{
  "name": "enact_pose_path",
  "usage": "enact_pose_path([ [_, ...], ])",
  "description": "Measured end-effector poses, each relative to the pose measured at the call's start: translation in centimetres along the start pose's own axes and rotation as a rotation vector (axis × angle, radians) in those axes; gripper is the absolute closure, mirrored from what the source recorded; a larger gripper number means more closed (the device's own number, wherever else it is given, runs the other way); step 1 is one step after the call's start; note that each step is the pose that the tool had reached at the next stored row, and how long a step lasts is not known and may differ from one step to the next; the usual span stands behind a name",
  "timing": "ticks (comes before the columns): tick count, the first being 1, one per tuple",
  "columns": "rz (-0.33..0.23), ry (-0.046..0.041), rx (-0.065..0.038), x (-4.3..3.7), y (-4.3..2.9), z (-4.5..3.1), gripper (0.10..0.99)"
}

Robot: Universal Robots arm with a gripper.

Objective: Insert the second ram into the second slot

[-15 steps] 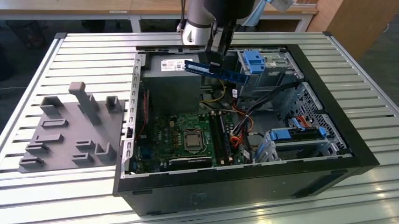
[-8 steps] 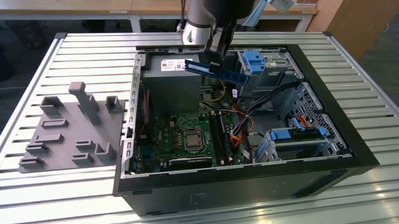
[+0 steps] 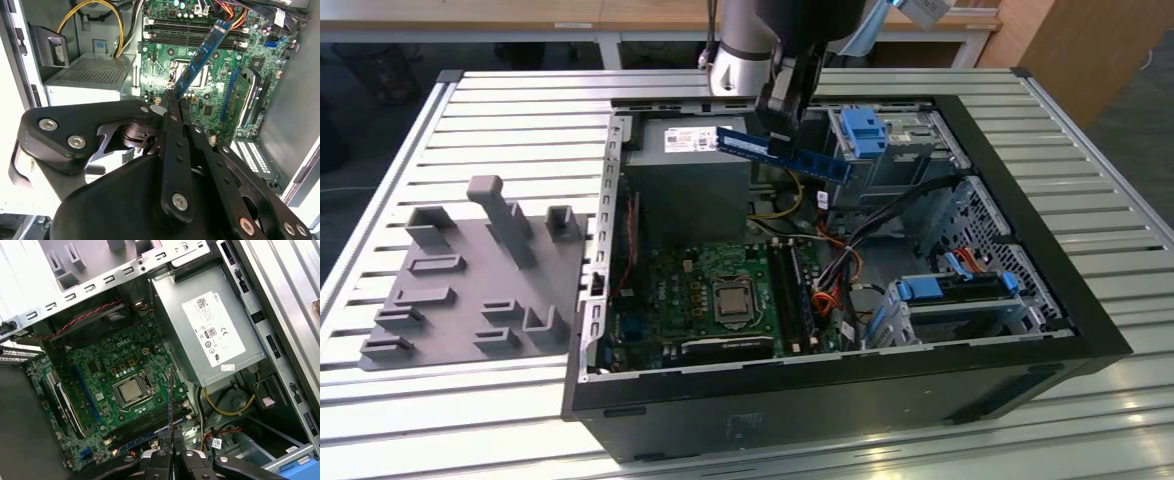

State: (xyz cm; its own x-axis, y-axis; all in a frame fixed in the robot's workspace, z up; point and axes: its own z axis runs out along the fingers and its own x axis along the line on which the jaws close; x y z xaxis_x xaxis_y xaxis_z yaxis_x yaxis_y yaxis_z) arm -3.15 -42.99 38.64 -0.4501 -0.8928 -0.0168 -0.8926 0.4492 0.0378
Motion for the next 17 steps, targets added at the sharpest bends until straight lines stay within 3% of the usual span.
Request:
enact_pose_path([
  [17, 0.047, -0.0017, 0.001, 0.0, 0.0, 0.0, 0.957],
])
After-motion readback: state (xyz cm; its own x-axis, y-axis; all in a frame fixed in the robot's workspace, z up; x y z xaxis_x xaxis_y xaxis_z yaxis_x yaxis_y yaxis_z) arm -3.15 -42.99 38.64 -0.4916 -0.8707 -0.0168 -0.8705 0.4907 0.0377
